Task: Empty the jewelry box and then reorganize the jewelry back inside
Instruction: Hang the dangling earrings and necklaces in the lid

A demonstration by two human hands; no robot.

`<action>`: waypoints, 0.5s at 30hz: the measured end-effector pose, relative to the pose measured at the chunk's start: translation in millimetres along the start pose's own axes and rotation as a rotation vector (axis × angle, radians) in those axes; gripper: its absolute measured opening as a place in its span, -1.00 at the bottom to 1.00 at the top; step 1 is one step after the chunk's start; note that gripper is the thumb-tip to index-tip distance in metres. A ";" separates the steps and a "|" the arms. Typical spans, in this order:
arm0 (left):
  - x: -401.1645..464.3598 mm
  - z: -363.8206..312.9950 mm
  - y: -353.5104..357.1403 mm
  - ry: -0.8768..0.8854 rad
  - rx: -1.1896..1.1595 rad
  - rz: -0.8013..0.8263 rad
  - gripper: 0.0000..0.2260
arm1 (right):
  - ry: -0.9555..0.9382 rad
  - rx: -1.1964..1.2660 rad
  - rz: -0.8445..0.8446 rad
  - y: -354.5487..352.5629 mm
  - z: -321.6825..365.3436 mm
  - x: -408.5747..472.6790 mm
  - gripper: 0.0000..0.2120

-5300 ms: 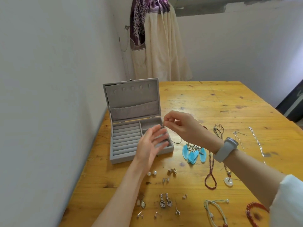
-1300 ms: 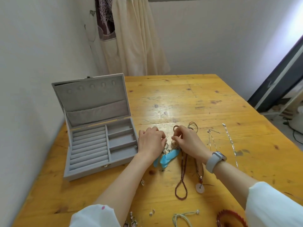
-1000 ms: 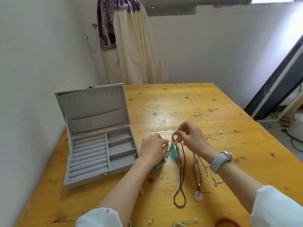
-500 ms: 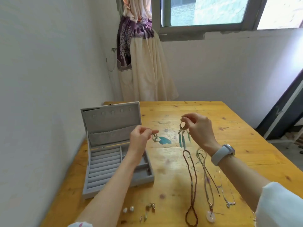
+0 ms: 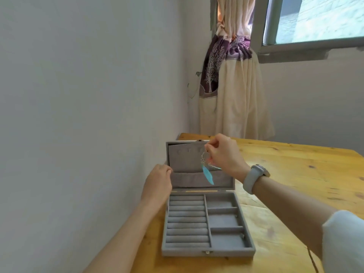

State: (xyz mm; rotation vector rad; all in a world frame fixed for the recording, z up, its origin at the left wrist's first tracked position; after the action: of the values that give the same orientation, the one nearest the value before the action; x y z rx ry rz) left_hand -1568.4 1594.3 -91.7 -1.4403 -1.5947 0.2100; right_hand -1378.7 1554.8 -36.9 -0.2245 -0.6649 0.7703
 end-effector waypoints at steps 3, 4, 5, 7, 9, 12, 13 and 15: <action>-1.4 -4.3 8.7 0.158 0.051 -0.025 -0.78 | 0.047 0.135 -0.029 16.6 2.4 5.9 -0.86; -2.8 -7.9 12.2 0.221 0.069 -0.029 -0.78 | 0.050 0.163 -0.038 20.3 1.9 7.1 -0.85; -4.0 -10.8 16.6 0.282 0.078 -0.033 -0.76 | 0.045 0.180 -0.043 23.8 1.3 7.7 -0.84; -5.9 -12.1 27.1 0.374 0.128 -0.021 -0.74 | 0.024 0.192 -0.028 30.9 -1.3 6.2 -0.86; -7.7 -12.0 33.9 0.435 0.198 -0.020 -0.78 | 0.009 0.164 0.002 36.9 -5.3 3.4 -0.90; -7.3 -9.9 33.0 0.445 0.156 -0.102 -0.78 | -0.056 0.080 -0.028 37.9 -12.1 3.2 -0.88; -7.4 -10.4 31.8 0.455 0.139 -0.124 -0.76 | -0.107 0.045 -0.059 36.7 -12.2 3.6 -0.88; -7.6 -11.7 29.8 0.480 0.148 -0.162 -0.73 | -0.202 -0.018 -0.093 37.8 -11.8 1.5 -0.92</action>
State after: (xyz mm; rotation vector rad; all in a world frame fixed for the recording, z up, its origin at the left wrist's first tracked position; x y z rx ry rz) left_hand -1540.6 1591.4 -109.1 -1.1349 -1.2619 -0.1060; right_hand -1391.9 1583.1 -61.2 -0.1318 -0.8674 0.7031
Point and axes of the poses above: each hand's wrist, its own x-axis towards the middle knuckle, its own y-axis out of the palm, z = x × y, the point moved 7 cm from there along x, towards the middle knuckle, and after that the axes turned 13 degrees about -z, right-handed, at the moved point
